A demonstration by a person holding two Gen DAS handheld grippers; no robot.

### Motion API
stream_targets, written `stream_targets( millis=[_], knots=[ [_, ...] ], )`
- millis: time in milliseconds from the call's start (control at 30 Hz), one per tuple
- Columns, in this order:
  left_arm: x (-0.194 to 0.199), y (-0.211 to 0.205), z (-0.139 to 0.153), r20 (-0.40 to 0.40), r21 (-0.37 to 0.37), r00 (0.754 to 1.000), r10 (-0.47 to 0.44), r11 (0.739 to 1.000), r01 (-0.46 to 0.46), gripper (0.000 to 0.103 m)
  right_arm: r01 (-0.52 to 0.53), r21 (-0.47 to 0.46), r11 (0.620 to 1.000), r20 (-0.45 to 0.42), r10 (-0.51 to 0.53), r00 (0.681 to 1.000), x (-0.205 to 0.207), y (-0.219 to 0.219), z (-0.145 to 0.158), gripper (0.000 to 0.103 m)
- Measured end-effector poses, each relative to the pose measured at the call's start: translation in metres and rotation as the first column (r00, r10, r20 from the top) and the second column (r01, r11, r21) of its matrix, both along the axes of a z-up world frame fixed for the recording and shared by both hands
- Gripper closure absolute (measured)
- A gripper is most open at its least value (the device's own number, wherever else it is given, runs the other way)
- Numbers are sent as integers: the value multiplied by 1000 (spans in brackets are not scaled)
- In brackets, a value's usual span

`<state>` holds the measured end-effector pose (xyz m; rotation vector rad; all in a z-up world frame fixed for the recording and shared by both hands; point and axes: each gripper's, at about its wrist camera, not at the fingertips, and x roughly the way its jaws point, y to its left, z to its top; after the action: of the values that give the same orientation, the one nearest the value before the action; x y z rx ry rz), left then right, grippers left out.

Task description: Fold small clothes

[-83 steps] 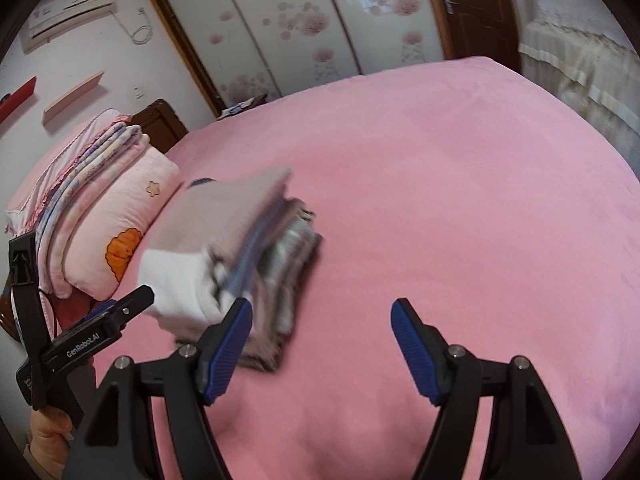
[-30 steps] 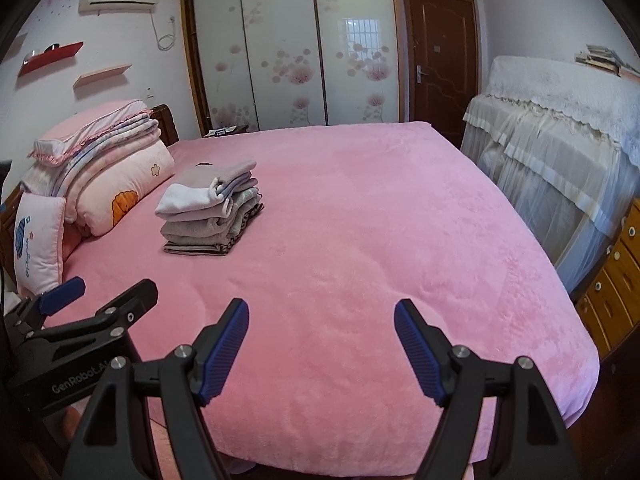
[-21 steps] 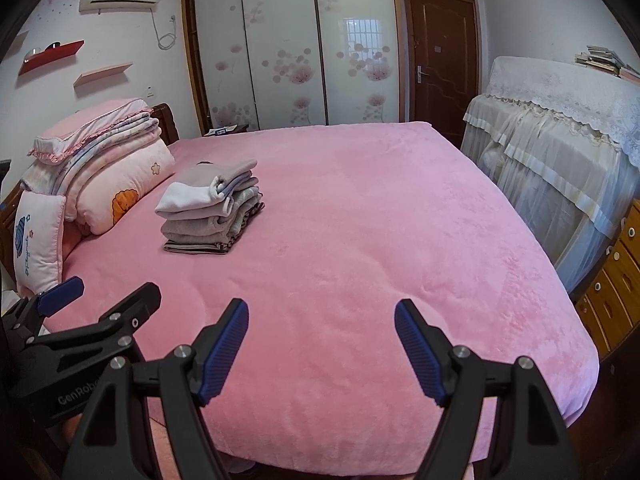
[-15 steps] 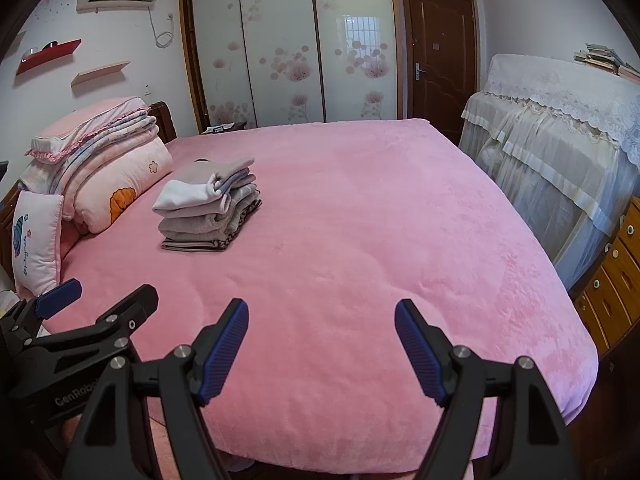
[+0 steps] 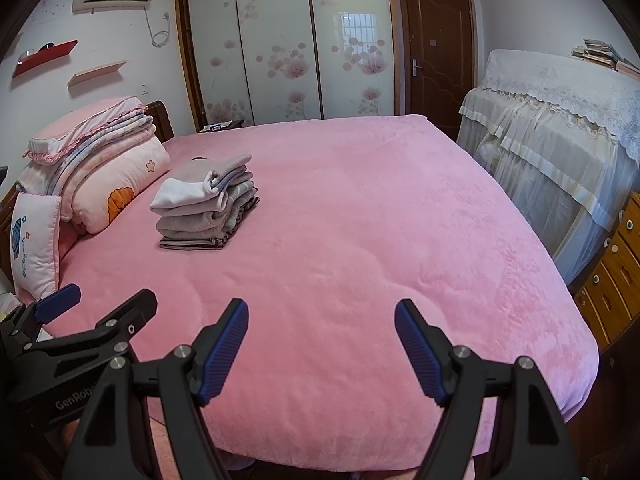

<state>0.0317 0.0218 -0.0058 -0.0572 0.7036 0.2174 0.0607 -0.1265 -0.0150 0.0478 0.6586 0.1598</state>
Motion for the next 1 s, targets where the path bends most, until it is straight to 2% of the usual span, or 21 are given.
stream_targets(
  millis=[1000],
  knots=[
    [2, 6, -2, -30, -8, 1000, -6, 1000, 6, 0, 3, -10, 1000, 2, -3, 1000, 1, -1, -3, 27]
  ],
)
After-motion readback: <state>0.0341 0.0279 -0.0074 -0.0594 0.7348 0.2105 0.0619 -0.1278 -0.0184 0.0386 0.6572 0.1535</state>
